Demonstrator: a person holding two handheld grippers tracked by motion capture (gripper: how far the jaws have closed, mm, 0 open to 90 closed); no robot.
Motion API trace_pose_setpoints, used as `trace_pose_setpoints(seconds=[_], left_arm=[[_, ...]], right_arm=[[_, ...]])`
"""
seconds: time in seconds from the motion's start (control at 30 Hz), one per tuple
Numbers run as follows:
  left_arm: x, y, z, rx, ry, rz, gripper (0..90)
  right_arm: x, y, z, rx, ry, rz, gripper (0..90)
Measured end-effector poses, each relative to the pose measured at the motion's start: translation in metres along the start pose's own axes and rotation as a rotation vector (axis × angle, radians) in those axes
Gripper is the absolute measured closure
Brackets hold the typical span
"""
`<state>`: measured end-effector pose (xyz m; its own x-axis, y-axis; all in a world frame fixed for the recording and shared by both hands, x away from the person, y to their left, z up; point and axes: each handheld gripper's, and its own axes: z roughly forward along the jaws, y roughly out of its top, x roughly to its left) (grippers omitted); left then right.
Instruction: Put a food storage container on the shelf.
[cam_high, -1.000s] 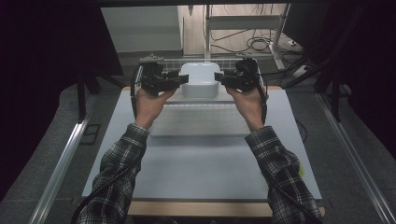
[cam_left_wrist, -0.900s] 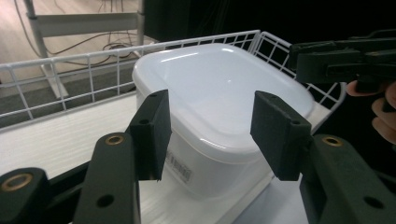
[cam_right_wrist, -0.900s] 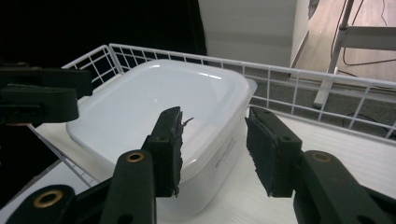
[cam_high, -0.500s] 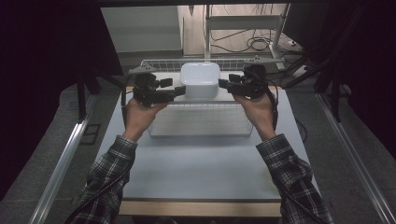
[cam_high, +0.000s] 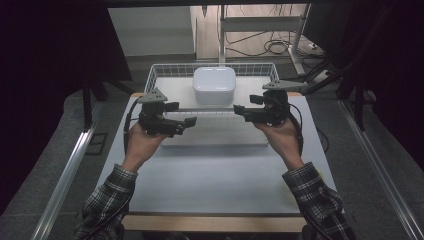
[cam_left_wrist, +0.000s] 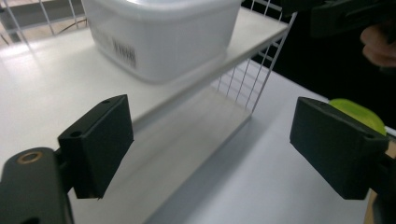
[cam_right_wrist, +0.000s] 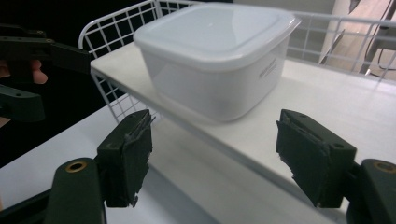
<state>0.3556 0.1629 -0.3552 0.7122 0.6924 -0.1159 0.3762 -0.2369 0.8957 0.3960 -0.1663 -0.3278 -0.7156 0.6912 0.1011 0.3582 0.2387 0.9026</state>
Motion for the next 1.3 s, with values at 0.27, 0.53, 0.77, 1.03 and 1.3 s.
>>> trace_pose_setpoints(seconds=[0.27, 0.53, 0.77, 1.03, 1.3], left_arm=[[-0.013, -0.028, -0.001, 0.026, 0.025, 0.046, 7.2], [-0.025, -0.059, -0.001, 0.044, 0.055, 0.058, 6.1], [-0.030, -0.079, -0.005, 0.064, 0.029, 0.033, 5.4], [-0.029, -0.115, -0.005, 0.013, -0.004, 0.029, 5.8], [-0.037, -0.134, -0.004, 0.066, -0.022, -0.004, 7.1]], right_arm=[[0.010, -0.023, -0.005, 0.025, 0.034, -0.032, 18.0], [0.019, -0.053, -0.007, 0.066, 0.035, -0.094, 12.9], [0.017, -0.085, -0.011, 0.080, 0.027, -0.069, 9.0], [0.010, -0.116, -0.018, 0.068, 0.019, -0.003, 1.6], [0.015, -0.133, -0.021, 0.055, 0.012, -0.001, 2.9]])
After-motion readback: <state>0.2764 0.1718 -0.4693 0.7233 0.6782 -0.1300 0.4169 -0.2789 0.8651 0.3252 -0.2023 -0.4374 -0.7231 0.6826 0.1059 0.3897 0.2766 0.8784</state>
